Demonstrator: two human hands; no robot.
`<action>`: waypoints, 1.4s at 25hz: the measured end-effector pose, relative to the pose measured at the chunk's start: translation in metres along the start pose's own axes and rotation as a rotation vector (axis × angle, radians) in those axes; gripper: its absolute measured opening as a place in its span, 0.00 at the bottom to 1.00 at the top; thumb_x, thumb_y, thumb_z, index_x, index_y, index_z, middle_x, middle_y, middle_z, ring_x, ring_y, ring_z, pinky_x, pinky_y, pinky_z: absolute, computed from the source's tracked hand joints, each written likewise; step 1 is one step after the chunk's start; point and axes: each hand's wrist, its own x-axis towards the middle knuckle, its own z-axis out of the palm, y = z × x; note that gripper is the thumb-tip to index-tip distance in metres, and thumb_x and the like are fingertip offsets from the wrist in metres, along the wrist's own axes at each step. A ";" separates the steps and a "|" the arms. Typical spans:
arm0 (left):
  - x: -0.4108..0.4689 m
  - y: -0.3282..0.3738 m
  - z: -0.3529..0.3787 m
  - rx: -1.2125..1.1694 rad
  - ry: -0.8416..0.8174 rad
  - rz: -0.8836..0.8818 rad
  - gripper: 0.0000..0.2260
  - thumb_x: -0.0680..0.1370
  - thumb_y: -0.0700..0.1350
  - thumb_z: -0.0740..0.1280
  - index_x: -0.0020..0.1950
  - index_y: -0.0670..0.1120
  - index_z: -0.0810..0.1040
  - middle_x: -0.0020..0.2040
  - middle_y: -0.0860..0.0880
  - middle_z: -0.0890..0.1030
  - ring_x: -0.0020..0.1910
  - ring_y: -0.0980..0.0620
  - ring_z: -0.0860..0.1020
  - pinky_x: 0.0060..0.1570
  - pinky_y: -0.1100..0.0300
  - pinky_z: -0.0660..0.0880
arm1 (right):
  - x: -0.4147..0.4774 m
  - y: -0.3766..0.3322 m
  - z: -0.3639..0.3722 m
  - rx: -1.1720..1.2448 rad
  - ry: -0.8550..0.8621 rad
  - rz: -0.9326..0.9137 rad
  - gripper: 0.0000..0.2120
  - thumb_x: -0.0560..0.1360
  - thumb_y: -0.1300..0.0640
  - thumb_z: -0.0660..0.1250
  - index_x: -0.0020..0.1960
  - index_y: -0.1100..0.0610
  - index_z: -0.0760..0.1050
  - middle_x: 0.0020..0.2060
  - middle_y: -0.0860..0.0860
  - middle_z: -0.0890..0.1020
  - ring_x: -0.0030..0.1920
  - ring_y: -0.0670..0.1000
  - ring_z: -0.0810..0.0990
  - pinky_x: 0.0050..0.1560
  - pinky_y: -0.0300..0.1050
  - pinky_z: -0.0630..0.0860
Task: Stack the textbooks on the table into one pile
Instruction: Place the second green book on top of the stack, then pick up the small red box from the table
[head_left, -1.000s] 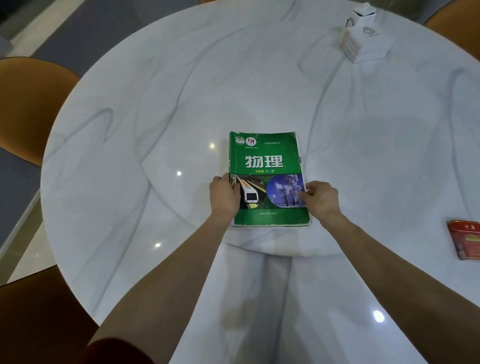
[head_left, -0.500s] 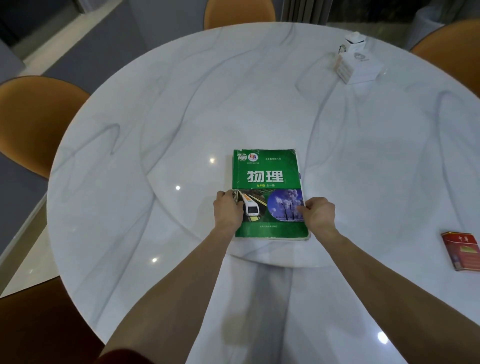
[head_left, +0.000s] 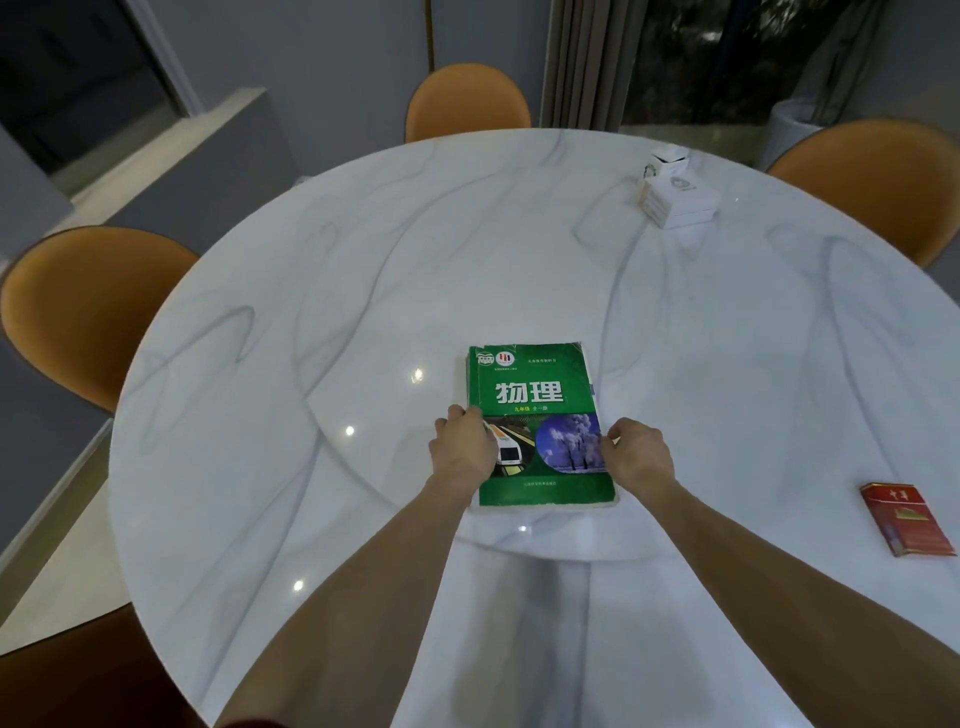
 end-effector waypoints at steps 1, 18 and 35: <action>-0.002 0.004 -0.005 0.031 0.007 0.059 0.12 0.80 0.43 0.58 0.59 0.41 0.75 0.58 0.41 0.76 0.58 0.41 0.74 0.54 0.47 0.75 | -0.004 0.001 -0.006 -0.057 0.005 -0.046 0.14 0.77 0.58 0.59 0.57 0.64 0.76 0.54 0.62 0.80 0.54 0.62 0.79 0.52 0.49 0.76; -0.053 0.230 0.038 0.148 -0.137 0.748 0.21 0.79 0.48 0.61 0.71 0.46 0.66 0.67 0.44 0.71 0.66 0.45 0.69 0.57 0.50 0.72 | -0.032 0.180 -0.167 -0.171 0.256 0.053 0.16 0.78 0.56 0.59 0.62 0.60 0.74 0.58 0.59 0.78 0.56 0.59 0.78 0.50 0.48 0.75; -0.080 0.377 0.255 0.233 -0.335 0.842 0.44 0.69 0.63 0.69 0.77 0.46 0.53 0.76 0.43 0.58 0.76 0.44 0.54 0.72 0.49 0.60 | 0.039 0.364 -0.159 0.167 0.105 0.341 0.22 0.77 0.51 0.64 0.68 0.59 0.69 0.62 0.60 0.75 0.60 0.59 0.77 0.58 0.52 0.76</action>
